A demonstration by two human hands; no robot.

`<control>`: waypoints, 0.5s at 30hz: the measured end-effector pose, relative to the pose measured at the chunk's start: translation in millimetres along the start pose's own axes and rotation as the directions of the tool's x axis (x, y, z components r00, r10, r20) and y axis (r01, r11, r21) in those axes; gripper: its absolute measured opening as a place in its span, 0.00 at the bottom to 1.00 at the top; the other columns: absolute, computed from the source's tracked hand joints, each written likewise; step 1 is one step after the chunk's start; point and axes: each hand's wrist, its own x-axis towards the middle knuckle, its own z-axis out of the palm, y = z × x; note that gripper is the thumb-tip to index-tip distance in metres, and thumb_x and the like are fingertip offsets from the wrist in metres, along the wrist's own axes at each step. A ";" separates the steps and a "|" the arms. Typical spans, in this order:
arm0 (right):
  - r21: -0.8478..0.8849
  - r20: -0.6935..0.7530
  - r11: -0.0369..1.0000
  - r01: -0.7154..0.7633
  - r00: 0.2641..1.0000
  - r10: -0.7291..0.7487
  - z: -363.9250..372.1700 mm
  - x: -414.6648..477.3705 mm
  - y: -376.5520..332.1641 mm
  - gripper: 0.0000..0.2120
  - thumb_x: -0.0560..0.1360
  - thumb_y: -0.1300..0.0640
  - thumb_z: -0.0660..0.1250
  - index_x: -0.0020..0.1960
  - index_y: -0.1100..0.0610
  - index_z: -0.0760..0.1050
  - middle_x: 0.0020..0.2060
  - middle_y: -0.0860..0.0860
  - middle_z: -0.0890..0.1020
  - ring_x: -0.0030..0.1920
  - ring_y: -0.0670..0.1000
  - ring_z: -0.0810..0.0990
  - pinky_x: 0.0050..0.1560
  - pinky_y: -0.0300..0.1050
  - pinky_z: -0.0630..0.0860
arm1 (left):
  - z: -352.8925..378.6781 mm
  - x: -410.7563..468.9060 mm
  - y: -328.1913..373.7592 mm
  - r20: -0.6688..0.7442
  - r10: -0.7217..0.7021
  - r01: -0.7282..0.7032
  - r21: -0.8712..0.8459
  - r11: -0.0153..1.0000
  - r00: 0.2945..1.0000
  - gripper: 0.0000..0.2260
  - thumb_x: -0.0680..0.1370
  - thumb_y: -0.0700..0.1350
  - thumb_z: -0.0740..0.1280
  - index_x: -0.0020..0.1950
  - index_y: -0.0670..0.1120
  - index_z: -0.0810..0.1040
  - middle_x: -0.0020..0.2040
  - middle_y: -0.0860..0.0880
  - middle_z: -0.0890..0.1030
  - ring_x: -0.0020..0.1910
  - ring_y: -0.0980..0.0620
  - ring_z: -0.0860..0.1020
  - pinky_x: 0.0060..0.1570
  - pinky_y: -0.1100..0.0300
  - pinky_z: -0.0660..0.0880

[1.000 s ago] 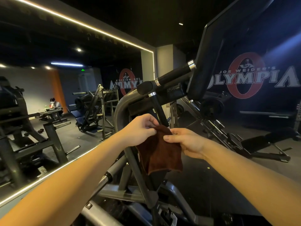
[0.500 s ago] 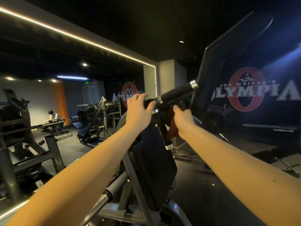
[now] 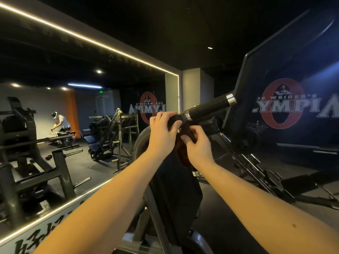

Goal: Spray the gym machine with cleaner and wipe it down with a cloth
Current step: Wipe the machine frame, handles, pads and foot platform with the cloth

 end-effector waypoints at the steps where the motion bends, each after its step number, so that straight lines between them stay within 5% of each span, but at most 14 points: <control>1: -0.012 -0.026 1.000 0.019 0.999 -0.019 1.1 -0.3 3.7 0.09 0.83 0.55 0.66 0.62 0.47 0.74 0.56 0.43 0.80 0.58 0.41 0.77 0.59 0.42 0.74 | 0.8 -0.4 -1.0 0.000 0.000 0.000 -0.006 1.000 1.000 0.14 0.83 0.49 0.66 0.69 0.52 0.76 0.59 0.56 0.73 0.63 0.55 0.65 0.65 0.56 0.66; 5: -0.099 -0.071 0.992 0.079 0.994 -0.086 -2.7 10.1 13.3 0.04 0.82 0.55 0.67 0.55 0.49 0.78 0.56 0.46 0.77 0.59 0.46 0.78 0.60 0.46 0.75 | 7.6 -3.2 -4.8 -0.016 -0.010 0.010 -0.038 0.999 1.000 0.14 0.83 0.49 0.66 0.70 0.53 0.75 0.61 0.55 0.74 0.64 0.54 0.65 0.65 0.56 0.66; 15: -0.204 0.182 0.976 0.080 0.982 -0.042 -46.7 -18.5 33.7 0.09 0.81 0.58 0.68 0.51 0.44 0.77 0.52 0.42 0.79 0.53 0.35 0.78 0.52 0.33 0.71 | 17.4 -10.2 1.4 -0.081 -0.066 0.058 -0.097 0.994 0.995 0.15 0.84 0.49 0.65 0.72 0.53 0.74 0.64 0.54 0.72 0.66 0.55 0.62 0.65 0.55 0.67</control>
